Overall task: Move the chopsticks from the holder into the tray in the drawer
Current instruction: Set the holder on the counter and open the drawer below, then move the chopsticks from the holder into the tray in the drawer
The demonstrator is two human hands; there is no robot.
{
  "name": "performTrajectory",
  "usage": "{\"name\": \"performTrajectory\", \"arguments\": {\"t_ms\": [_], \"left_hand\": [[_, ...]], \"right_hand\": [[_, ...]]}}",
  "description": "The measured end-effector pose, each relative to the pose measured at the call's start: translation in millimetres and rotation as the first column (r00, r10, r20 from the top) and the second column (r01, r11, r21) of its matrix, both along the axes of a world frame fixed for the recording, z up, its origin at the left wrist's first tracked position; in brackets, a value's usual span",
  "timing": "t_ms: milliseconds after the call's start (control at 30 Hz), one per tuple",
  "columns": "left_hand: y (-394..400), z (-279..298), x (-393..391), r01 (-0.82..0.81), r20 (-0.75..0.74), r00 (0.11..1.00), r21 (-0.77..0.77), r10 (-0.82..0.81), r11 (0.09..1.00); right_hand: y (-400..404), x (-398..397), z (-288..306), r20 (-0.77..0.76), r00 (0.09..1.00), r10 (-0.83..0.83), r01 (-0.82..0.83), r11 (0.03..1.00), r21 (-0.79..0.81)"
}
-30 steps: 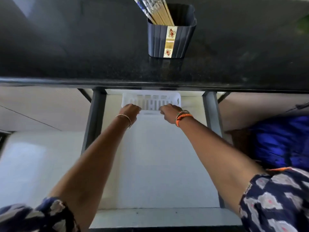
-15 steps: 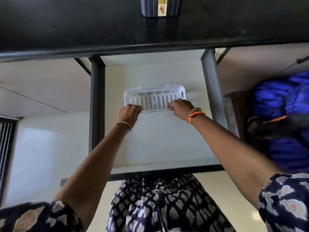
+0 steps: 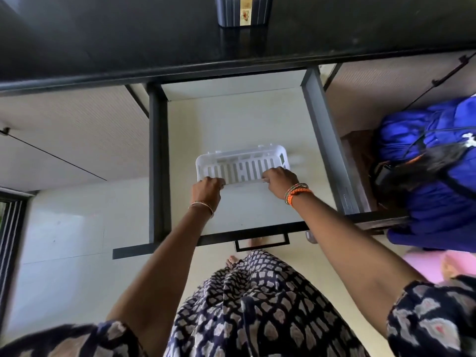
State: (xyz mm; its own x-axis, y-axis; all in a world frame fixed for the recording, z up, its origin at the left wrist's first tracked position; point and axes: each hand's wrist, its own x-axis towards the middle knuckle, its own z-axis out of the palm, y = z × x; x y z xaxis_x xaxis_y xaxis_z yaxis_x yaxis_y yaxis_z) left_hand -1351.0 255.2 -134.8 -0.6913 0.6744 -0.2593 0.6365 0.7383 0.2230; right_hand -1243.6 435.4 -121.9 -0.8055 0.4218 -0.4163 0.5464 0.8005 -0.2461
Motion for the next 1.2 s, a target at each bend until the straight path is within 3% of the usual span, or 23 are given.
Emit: {"name": "performTrajectory", "arguments": {"t_ms": [167, 267, 333, 500, 667, 800, 1067, 1200], "left_hand": [[-0.7, 1.4, 10.5, 0.002, -0.011, 1.000, -0.046, -0.002, 0.999], [2.4, 8.5, 5.6, 0.071, -0.022, 0.997, -0.045, -0.072, 0.996], [10.4, 24.3, -7.3, 0.118, -0.070, 0.991, -0.003, -0.117, 0.993], [63.1, 103.5, -96.1, -0.048, -0.172, 0.980, 0.289, 0.101, 0.956], [125.2, 183.9, -173.8, -0.107, -0.252, 0.929, 0.516, 0.270, 0.850], [166.7, 211.0, -216.3, -0.088, -0.192, 0.949, 0.598, 0.249, 0.796], [224.6, 201.1, -270.2, 0.005, -0.273, 0.941, 0.606, 0.202, 0.796], [225.3, 189.9, -285.1, 0.096, -0.395, 0.911, 0.487, 0.121, 0.868]], "right_hand": [[-3.6, 5.1, 4.4, 0.042, 0.999, -0.005, 0.007, 0.999, -0.031], [3.0, -2.0, 16.2, 0.134, 0.990, 0.050, -0.036, 0.994, -0.107], [15.6, -16.4, 34.2, 0.105, 0.993, 0.058, -0.044, 0.990, -0.131], [74.7, -90.9, 127.9, -0.222, 0.975, -0.022, 0.010, 0.998, -0.058], [130.5, -171.2, 217.9, -0.579, 0.807, -0.119, 0.108, 0.993, -0.053], [166.9, -234.0, 250.3, -0.709, 0.681, -0.184, 0.125, 0.983, -0.135], [210.8, -346.0, 232.2, -0.632, 0.708, -0.314, 0.213, 0.949, -0.233], [222.5, -380.4, 212.6, -0.469, 0.826, -0.312, 0.266, 0.950, -0.164]]}}
